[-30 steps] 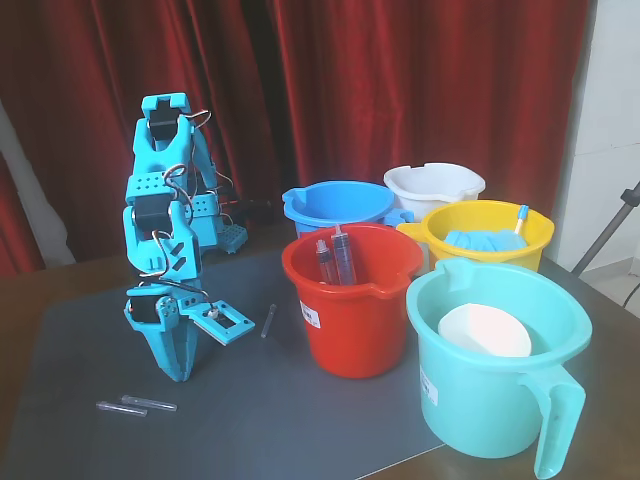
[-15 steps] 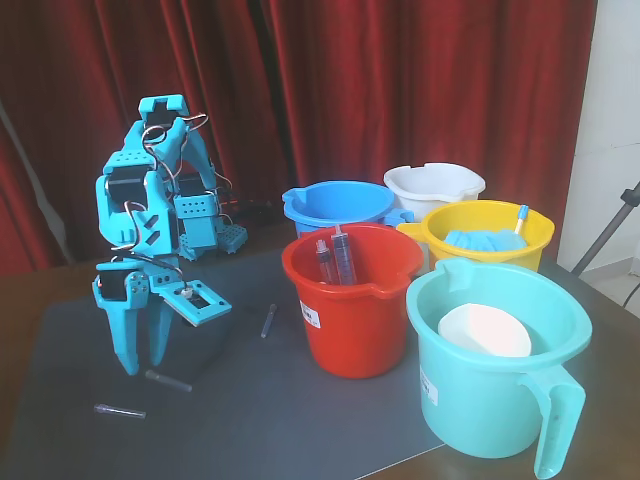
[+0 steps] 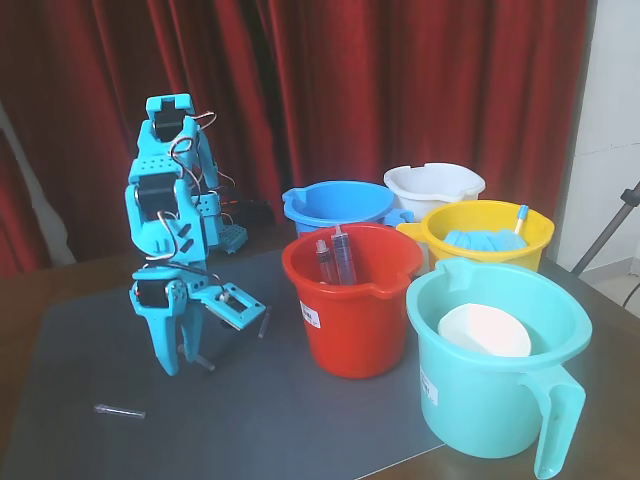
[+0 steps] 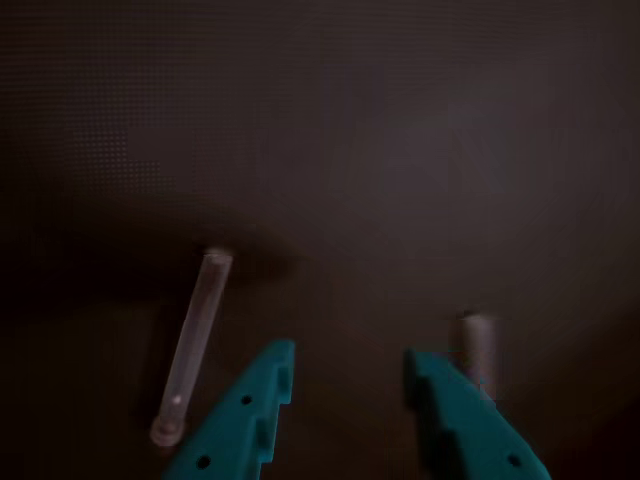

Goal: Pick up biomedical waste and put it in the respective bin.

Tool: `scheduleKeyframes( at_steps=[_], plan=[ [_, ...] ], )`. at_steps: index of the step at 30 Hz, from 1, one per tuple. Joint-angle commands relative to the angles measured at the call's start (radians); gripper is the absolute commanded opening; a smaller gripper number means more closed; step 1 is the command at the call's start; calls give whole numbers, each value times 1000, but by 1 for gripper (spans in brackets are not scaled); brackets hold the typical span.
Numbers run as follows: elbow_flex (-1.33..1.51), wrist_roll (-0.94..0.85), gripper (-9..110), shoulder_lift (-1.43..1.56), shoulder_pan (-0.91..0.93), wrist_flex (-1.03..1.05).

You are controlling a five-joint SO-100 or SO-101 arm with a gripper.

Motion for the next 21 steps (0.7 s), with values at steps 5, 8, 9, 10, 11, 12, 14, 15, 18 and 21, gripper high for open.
scheduleKeyframes(
  at_steps=[5,8,9,10,11,12,14,15,18,21],
  plan=[
    [67,-2,12,40,-9,8],
    [106,8,12,89,-9,0],
    [118,8,12,106,-9,2],
    [120,0,12,124,-9,6],
    [121,-2,14,146,-9,11],
    [118,-2,19,176,-9,46],
    [114,14,29,230,-9,120],
    [114,14,31,249,-9,140],
    [126,15,33,298,-9,167],
    [115,98,33,316,-25,225]
  ],
)
